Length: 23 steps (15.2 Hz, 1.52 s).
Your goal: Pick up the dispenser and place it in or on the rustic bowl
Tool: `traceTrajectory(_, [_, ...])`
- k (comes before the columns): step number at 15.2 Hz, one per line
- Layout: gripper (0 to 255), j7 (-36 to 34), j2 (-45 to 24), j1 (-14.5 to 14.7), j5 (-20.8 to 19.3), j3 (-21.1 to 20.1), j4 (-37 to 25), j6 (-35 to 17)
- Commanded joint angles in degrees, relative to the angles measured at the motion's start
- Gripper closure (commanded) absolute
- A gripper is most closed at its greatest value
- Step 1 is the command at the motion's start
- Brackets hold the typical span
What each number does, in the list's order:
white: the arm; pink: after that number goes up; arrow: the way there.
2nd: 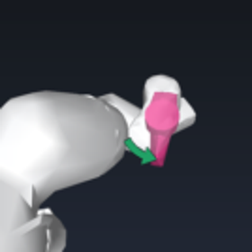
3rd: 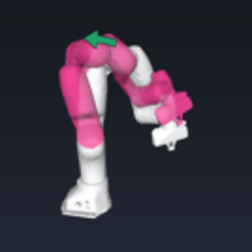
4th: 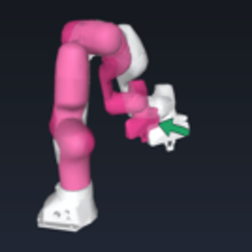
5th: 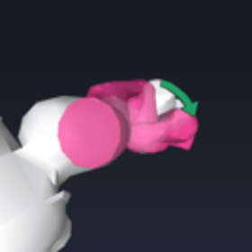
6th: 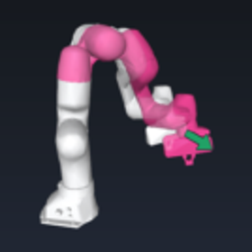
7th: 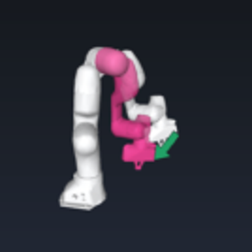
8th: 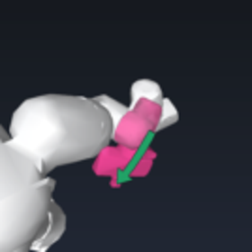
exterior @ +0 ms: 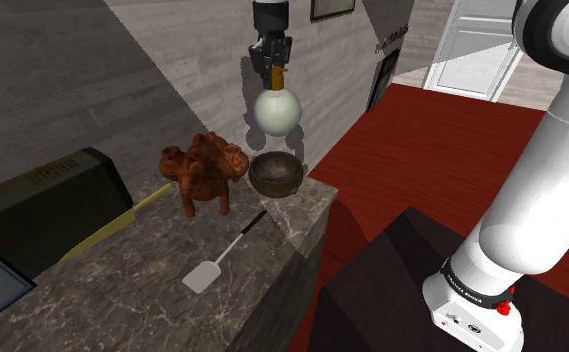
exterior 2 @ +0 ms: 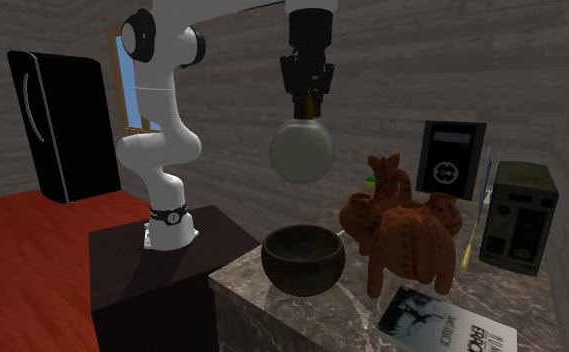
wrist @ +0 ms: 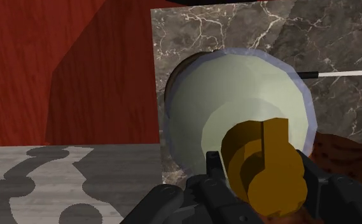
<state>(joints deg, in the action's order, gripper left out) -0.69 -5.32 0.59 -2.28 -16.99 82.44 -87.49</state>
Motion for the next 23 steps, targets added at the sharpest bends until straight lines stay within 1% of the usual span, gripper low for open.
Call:
traceTrajectory(1, [255, 0.8, -1.8, -0.3, -0.5, 0.4, -1.8, 0.1])
traceTrajectory(11, [255, 1.0, 0.3, -0.8, 0.1, 0.6, 8.6, -8.4])
traceTrajectory(23, [255, 0.9, 0.6, -0.9, 0.1, 0.7, 18.2, -17.7])
